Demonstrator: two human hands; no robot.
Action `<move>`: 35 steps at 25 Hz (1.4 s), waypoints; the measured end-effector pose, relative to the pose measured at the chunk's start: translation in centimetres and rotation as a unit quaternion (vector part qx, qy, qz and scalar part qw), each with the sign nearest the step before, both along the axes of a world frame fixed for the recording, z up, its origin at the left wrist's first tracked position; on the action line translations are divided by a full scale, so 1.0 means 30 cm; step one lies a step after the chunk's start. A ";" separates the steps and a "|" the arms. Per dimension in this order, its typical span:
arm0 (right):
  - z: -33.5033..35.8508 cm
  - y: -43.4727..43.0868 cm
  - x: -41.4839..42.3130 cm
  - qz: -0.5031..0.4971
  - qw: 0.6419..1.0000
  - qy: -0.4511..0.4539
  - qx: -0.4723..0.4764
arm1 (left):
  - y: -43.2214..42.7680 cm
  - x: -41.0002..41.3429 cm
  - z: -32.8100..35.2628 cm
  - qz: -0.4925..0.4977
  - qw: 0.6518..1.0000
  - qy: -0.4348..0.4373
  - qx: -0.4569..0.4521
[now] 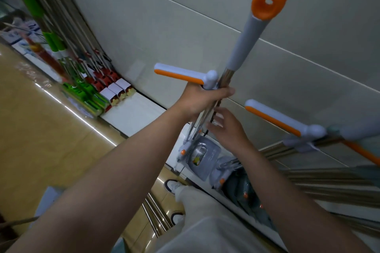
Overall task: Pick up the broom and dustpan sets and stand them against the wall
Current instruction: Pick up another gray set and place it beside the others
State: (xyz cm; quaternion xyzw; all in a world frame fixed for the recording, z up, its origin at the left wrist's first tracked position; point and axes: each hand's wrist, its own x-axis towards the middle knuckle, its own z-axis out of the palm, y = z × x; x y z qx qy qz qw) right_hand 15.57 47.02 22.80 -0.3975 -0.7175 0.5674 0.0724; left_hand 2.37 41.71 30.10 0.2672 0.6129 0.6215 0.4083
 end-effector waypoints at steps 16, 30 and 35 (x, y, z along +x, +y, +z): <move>-0.158 -0.066 0.471 -0.351 0.932 -0.092 0.002 | -0.038 0.021 -0.145 -0.150 0.977 0.117 -0.098; -0.045 0.030 0.484 -0.435 0.896 0.069 0.058 | 0.049 0.156 -0.169 -0.080 0.990 0.078 -0.089; -0.052 0.054 0.496 -0.428 0.900 0.065 0.056 | 0.102 0.199 -0.166 0.008 0.994 0.060 -0.086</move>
